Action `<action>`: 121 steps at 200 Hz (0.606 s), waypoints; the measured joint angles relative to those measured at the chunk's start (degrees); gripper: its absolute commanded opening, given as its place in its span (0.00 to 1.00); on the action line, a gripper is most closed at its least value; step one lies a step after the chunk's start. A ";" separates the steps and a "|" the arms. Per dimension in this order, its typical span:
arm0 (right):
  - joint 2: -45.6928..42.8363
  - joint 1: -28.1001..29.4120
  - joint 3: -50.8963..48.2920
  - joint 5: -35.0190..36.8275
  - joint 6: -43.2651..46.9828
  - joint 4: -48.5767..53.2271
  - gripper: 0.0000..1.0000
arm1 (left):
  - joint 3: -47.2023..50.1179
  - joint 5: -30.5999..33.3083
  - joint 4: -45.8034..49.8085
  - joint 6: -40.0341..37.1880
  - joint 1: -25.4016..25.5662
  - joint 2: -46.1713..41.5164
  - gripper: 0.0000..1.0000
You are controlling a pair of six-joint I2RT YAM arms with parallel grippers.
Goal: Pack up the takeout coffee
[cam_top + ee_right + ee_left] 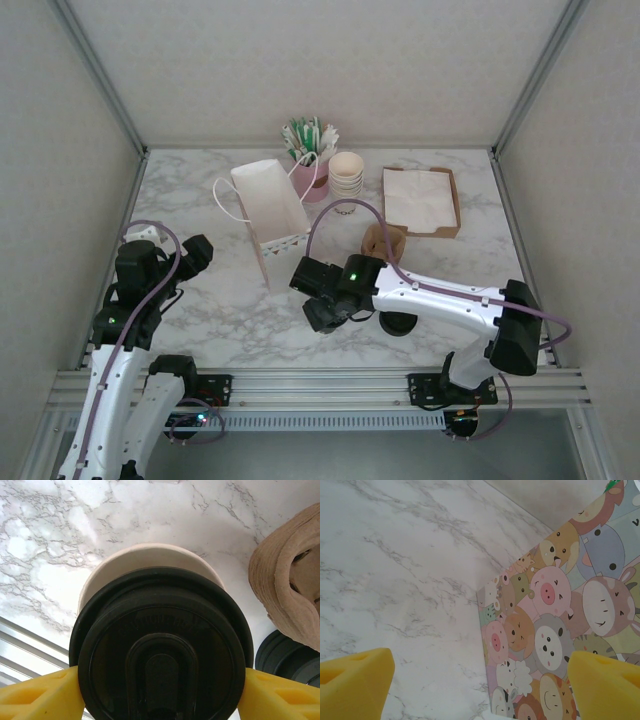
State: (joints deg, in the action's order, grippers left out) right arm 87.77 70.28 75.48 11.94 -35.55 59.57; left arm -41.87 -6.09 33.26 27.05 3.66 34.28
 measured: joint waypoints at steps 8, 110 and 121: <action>0.15 0.00 0.00 0.00 -0.02 -0.07 0.76 | 0.00 0.00 0.00 0.00 0.00 0.00 0.90; 0.79 0.00 0.00 -0.02 -1.27 -1.77 0.76 | 0.00 0.00 0.00 0.00 0.00 0.37 0.90; 0.98 0.00 0.00 0.00 -1.29 -1.79 0.76 | 0.00 0.00 0.00 0.00 0.00 0.37 0.89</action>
State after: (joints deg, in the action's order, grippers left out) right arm 88.75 70.28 75.48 11.94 -36.84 57.78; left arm -41.87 -6.09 33.26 27.05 3.66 34.65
